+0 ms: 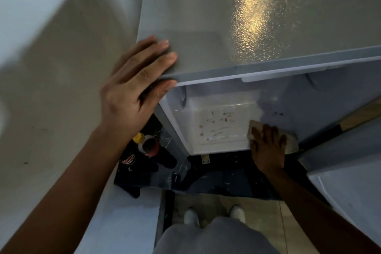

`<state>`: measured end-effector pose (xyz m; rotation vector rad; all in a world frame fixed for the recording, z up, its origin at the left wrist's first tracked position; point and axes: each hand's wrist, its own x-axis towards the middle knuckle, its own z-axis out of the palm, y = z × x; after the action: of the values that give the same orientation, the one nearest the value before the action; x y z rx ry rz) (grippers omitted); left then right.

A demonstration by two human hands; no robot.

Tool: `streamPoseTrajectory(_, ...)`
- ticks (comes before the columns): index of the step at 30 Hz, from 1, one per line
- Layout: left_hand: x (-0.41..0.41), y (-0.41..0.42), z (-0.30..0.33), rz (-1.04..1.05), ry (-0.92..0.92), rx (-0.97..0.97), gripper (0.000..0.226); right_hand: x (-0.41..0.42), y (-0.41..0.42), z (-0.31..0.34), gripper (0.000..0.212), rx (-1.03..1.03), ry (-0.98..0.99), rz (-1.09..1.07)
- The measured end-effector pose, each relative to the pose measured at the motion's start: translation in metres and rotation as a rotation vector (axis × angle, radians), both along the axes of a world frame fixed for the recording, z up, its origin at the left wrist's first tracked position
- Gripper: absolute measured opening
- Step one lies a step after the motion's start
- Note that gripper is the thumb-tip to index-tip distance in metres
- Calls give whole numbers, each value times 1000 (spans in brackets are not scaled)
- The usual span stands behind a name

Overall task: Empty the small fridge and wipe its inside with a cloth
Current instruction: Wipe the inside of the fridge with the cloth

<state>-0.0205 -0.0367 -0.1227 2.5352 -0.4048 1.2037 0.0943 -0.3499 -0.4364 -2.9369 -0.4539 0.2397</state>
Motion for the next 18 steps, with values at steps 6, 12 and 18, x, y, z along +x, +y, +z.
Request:
streamPoseTrajectory(6,3,-1,-11,-7,-23,-103,35,57,9,12,56,-88,35,-80)
streamPoseTrajectory(12,5,-7,-9,11,-49,-174,33,94,35,30,48,-68,15,-75)
streamPoseTrajectory(18,4,-12,-11,38,-58,-172,28,66,28,16,51,-14,35,-40)
